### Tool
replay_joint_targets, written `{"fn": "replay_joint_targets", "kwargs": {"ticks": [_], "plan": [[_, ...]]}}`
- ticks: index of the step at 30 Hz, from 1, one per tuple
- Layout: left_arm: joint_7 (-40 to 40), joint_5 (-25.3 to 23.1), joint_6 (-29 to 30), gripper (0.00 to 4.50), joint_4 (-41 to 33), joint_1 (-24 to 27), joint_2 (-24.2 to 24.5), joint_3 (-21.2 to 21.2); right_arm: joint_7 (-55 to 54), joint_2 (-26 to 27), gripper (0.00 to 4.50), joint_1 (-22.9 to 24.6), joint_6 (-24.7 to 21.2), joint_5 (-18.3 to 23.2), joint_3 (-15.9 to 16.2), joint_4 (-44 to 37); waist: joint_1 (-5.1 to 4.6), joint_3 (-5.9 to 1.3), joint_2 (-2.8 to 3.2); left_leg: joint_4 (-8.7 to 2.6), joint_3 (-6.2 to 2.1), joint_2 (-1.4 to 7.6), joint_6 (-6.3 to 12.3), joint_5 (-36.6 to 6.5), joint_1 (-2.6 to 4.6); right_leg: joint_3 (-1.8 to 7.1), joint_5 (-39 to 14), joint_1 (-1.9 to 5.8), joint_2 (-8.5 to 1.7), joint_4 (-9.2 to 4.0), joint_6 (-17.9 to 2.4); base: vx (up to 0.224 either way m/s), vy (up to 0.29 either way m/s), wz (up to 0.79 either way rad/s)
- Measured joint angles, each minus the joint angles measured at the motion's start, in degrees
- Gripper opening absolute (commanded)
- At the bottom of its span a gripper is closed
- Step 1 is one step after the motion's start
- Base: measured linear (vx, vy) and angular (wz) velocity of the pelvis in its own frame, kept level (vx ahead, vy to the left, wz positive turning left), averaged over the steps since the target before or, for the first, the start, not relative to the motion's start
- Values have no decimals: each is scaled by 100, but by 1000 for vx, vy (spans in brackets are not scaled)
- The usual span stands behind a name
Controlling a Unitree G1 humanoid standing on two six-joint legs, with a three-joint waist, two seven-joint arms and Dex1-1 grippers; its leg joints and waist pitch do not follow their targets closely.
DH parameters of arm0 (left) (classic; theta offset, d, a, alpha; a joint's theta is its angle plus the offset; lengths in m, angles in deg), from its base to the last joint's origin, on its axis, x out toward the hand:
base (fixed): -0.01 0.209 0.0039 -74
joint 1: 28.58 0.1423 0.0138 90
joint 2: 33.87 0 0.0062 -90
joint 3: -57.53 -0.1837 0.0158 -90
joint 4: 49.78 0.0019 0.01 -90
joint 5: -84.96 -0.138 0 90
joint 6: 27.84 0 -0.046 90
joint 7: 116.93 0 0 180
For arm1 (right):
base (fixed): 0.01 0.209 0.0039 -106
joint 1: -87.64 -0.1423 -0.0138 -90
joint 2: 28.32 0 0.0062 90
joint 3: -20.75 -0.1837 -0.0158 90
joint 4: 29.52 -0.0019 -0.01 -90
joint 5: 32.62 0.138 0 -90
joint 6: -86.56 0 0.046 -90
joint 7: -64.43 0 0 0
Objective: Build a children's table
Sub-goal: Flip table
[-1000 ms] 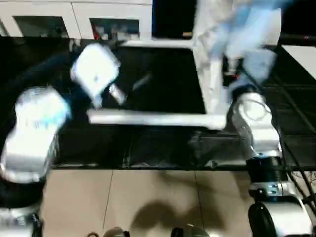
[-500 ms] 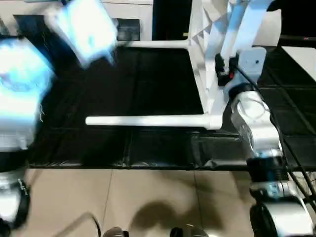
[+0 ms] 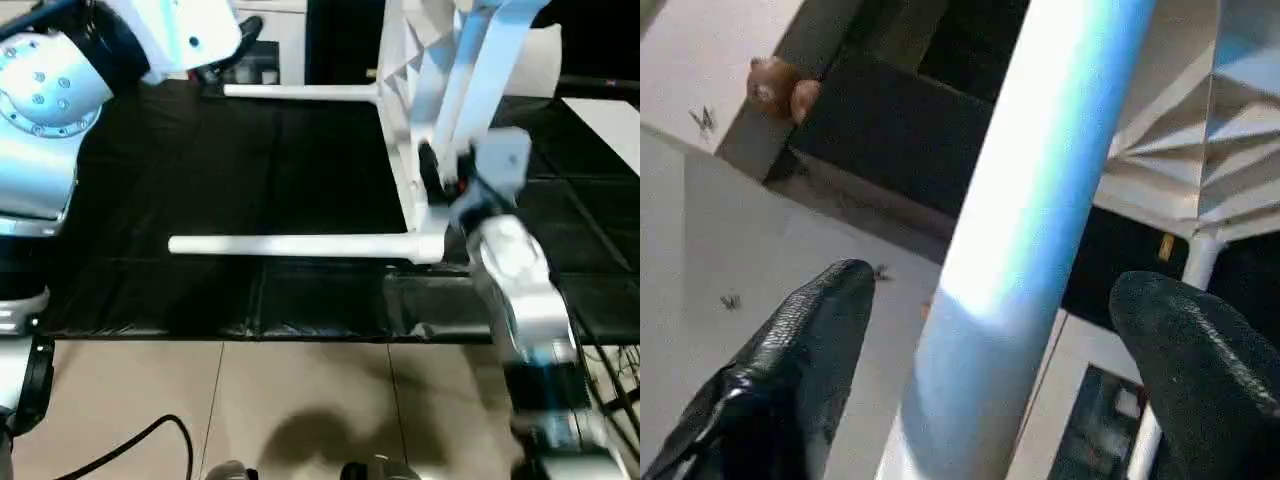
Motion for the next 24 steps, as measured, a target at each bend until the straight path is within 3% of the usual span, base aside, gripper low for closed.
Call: {"fn": "replay_joint_targets", "kwargs": {"ticks": [4, 24], "plan": [[-53, -114, -211, 362, 264, -109, 32, -12, 20, 41, 359, 154, -24, 3, 9, -211, 7, 0, 0, 0, -1, 1, -3, 2, 0, 0, -7, 4, 3, 0, 16, 0, 0, 0], [-245, -494, -673, 196, 1089, -392, 86, -125, 75, 94, 359, 39, -96, -9, 2, -191, 40, 0, 1, 0, -8, 37, -37, 22, 3, 3, 9, 4, 49, -3, -8, 0, 0, 0]]}}
